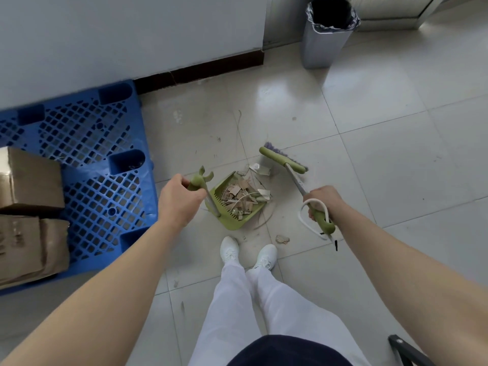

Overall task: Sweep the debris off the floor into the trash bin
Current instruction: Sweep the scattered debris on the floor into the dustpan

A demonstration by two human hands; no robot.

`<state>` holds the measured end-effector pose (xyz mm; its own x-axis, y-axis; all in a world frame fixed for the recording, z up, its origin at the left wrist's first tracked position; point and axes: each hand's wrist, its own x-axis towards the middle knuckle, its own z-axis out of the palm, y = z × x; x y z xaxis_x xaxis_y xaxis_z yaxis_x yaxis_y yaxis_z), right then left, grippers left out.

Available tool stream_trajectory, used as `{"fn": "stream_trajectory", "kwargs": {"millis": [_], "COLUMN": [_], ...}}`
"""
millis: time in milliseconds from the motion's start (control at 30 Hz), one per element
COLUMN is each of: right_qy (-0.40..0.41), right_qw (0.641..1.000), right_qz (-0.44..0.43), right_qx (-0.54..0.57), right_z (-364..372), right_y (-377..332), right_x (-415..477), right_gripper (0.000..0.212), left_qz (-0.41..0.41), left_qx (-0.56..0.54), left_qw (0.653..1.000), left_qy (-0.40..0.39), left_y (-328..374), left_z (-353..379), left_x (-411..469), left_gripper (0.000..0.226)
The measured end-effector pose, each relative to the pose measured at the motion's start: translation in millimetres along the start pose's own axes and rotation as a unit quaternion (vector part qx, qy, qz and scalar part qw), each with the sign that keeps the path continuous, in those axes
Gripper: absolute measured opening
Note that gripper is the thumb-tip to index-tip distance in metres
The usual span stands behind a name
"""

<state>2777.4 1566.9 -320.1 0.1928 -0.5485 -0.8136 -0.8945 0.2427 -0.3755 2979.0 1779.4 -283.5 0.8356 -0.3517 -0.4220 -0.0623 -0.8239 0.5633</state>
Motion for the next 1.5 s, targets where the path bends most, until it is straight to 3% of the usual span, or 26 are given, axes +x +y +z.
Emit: {"fn": "stream_trajectory", "kwargs": {"millis": [100, 133, 300, 533, 700, 933, 1067, 1200, 1367, 1500], "right_qy": [-0.006, -0.013, -0.072, -0.071, -0.041, -0.084, -0.086, -0.033, 0.031, 0.069], "right_qw": [0.979, 0.977, 0.996, 0.997, 0.999, 0.993, 0.996, 0.998, 0.994, 0.970], "right_qz": [-0.052, -0.049, 0.039, 0.004, -0.005, 0.020, 0.022, 0.036, 0.050, 0.112], "right_qx": [-0.195, -0.207, -0.019, 0.001, -0.010, -0.083, -0.023, 0.050, 0.089, 0.206], "right_z": [19.4, 27.2, 26.8, 12.5, 19.2, 46.2, 36.5, 58.1, 79.1, 123.7], "right_y": [-11.9, -7.9, 24.1, 39.6, 27.7, 43.4, 50.8, 60.3, 55.2, 66.7], "right_x": [-6.4, -5.7, -18.4, -51.9, -9.8, -19.2, -51.3, -74.8, -81.7, -104.9], "right_gripper": [0.022, 0.024, 0.010, 0.014, 0.008, 0.009, 0.010, 0.017, 0.009, 0.013], "left_qz": [-0.015, -0.020, -0.029, -0.036, -0.036, -0.037, -0.027, -0.008, 0.019, 0.065], "left_qx": [0.006, 0.006, 0.009, 0.012, 0.008, 0.009, -0.009, -0.014, -0.004, 0.024], "left_qw": [1.000, 1.000, 0.999, 0.999, 0.999, 0.999, 1.000, 1.000, 0.999, 0.994], "left_qy": [0.011, 0.013, 0.016, 0.011, 0.012, 0.006, -0.002, -0.021, -0.046, -0.086], "left_y": [-8.9, -10.2, -10.8, -18.1, -23.8, -31.2, -31.6, -41.1, -57.7, -84.9], "left_z": [2.3, 2.9, 0.0, -2.1, 1.6, 0.1, -7.1, -18.0, -41.1, -77.8], "left_x": [0.0, 0.5, 5.7, -1.7, -7.2, -5.4, -4.5, -6.7, -3.0, 9.3], "left_gripper": [0.021, 0.021, 0.020, 0.022, 0.019, 0.019, 0.020, 0.021, 0.024, 0.025]}}
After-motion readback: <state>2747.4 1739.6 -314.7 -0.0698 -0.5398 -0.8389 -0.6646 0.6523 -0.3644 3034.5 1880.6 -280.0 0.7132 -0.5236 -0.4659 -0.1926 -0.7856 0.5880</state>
